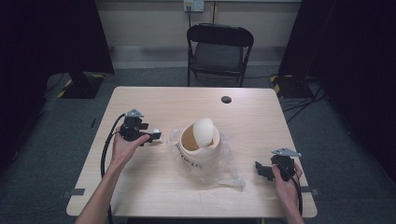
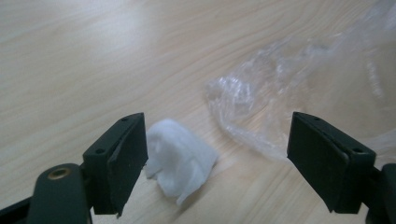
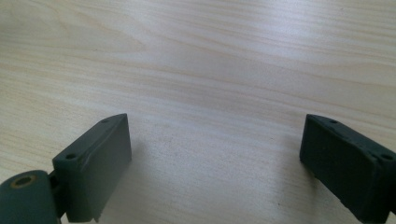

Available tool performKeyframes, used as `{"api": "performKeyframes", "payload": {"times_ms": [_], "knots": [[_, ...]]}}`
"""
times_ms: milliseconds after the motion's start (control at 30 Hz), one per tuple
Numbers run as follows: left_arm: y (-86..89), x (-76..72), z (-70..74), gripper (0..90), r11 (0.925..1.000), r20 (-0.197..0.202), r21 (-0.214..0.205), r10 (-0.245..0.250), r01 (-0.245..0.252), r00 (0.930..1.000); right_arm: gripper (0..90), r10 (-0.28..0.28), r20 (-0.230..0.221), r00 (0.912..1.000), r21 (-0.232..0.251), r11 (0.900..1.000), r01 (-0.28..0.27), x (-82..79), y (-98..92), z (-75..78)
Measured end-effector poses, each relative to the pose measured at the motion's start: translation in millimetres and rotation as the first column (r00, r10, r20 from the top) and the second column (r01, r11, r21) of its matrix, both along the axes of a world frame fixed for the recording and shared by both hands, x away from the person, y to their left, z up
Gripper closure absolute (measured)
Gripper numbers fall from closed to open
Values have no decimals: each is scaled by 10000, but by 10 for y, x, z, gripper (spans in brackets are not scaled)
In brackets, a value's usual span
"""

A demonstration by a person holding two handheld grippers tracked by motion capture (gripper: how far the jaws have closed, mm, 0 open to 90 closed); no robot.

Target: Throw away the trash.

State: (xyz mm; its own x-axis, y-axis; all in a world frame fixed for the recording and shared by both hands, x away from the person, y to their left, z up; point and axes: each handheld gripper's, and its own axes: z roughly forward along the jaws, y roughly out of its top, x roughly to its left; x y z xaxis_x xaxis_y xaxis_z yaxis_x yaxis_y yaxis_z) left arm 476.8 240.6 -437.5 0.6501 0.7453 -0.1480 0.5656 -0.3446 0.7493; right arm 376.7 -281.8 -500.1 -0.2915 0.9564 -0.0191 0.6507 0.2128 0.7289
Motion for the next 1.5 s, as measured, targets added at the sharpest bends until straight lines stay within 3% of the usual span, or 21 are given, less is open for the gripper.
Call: {"api": "performKeyframes", "payload": {"times_ms": [167, 267, 500, 567, 733, 1000, 1100, 1200, 1400, 1467, 1500], "knots": [[-28, 52, -143, 228, 9995, -41, 303, 4, -3, 10000, 83, 0, -1, 10000, 1, 10000, 0, 0, 0, 0], [-55, 87, -250, 237, 9998, -385, 164, 73, -67, 9992, 83, -1, -1, 10000, 2, 10000, 1, 0, 0, 0], [-105, 119, -412, 289, 9983, -610, 544, 220, -187, 9979, 83, 9, -8, 10000, 0, 10000, -9, 0, -1, 1], [-99, 122, -420, 340, 9988, -521, 408, 286, -265, 9982, 84, -1, -5, 10000, 5, 10000, 1, 0, 0, 0], [-157, 119, -452, 410, 9919, -367, 1246, 289, -241, 9989, 83, 4, -11, 10000, 5, 10000, -4, 0, -1, 1], [-174, 120, -485, 524, 9850, 25, 1641, 536, -533, 9986, 84, 4, 0, 10000, 0, 10000, -4, 0, -1, 0], [-138, 127, -486, 624, 9860, 61, 1548, 617, -619, 9981, 83, 8, -8, 10000, 1, 10000, -8, 0, -1, 1], [-77, 141, -491, 649, 9918, -139, 1037, 761, -743, 9970, 83, 11, -9, 10000, 2, 10000, -11, 0, -1, 1], [-73, 131, -468, 649, 9953, -217, 711, 673, -656, 9975, 83, -5, -1, 10000, 4, 10000, 5, 0, 0, 0], [-104, 112, -445, 649, 9944, -48, 869, 608, -602, 9981, 84, -5, -2, 10000, 4, 10000, 5, 0, 0, 0], [-132, 96, -427, 648, 9964, 0, 714, 450, -449, 9990, 84, -3, -1, 10000, 3, 10000, 3, 0, 0, 0]]}}
